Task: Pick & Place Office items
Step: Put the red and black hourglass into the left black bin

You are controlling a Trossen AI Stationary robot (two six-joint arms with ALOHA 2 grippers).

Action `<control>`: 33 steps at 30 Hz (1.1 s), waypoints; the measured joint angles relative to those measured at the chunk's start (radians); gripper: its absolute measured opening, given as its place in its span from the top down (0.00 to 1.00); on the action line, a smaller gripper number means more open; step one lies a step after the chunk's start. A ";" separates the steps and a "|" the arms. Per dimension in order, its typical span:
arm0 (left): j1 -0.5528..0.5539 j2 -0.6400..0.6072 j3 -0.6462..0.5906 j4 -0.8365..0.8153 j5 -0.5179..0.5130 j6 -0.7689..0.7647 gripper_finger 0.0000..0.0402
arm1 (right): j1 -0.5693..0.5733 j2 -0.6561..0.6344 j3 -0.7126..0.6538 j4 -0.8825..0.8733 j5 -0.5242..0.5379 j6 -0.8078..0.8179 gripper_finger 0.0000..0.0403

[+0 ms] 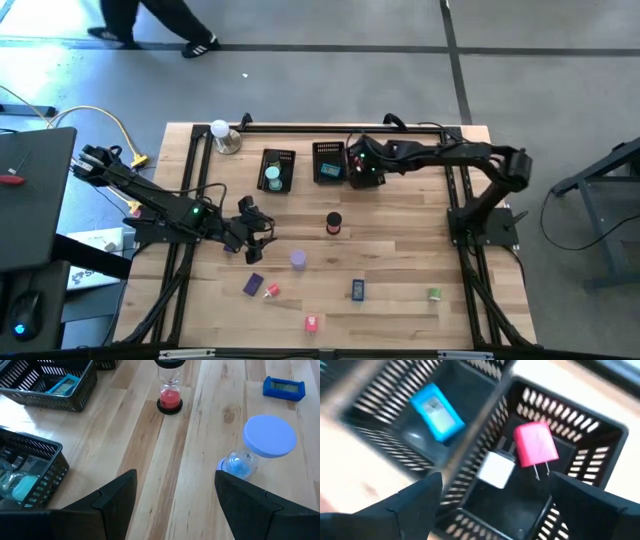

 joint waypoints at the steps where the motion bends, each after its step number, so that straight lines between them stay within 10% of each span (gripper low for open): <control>1: 0.000 -0.001 0.000 0.000 -0.001 0.002 0.35 | 0.009 -0.023 0.000 0.000 0.000 0.004 0.13; 19: 0.000 -0.001 0.000 0.076 -0.001 0.029 0.35 | 0.442 -0.298 0.000 -0.116 -0.035 0.160 0.22; 33: 0.000 -0.001 0.000 0.082 -0.001 0.032 0.35 | 0.760 -0.070 0.000 0.014 0.520 0.173 0.22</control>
